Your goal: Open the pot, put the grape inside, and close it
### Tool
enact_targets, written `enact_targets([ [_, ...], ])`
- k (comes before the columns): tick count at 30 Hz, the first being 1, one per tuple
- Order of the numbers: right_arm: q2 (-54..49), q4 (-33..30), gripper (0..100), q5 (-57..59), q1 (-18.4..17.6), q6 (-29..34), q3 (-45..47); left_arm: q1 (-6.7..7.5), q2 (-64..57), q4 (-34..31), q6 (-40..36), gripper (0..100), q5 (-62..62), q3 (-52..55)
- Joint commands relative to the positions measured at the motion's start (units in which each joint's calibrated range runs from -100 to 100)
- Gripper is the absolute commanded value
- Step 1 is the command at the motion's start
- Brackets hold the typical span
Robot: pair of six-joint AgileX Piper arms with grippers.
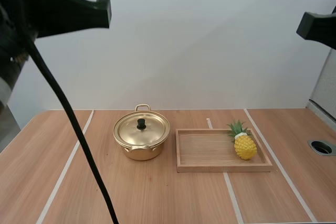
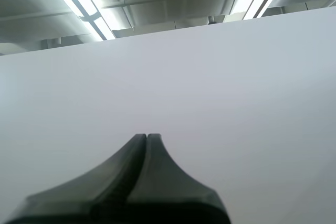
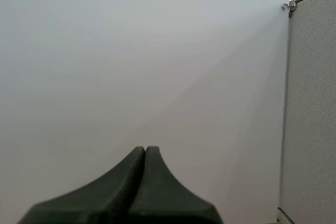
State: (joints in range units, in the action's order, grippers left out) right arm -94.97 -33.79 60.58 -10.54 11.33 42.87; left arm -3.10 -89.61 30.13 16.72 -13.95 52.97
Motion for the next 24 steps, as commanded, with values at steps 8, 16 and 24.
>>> enact_targets([
  [8,-5.0,6.3,0,-7.0,3.1,-3.5,7.9,-0.06,-9.6,0.9,1.3,1,3.8,13.1],
  [16,-5.0,12.6,0,-6.4,4.4,-8.2,11.6,0.0,-10.4,1.0,1.7,1,5.8,21.1],
  [24,-5.0,15.0,0,-13.6,5.6,-8.2,22.2,2.06,-10.4,2.0,1.7,1,9.8,29.4],
])
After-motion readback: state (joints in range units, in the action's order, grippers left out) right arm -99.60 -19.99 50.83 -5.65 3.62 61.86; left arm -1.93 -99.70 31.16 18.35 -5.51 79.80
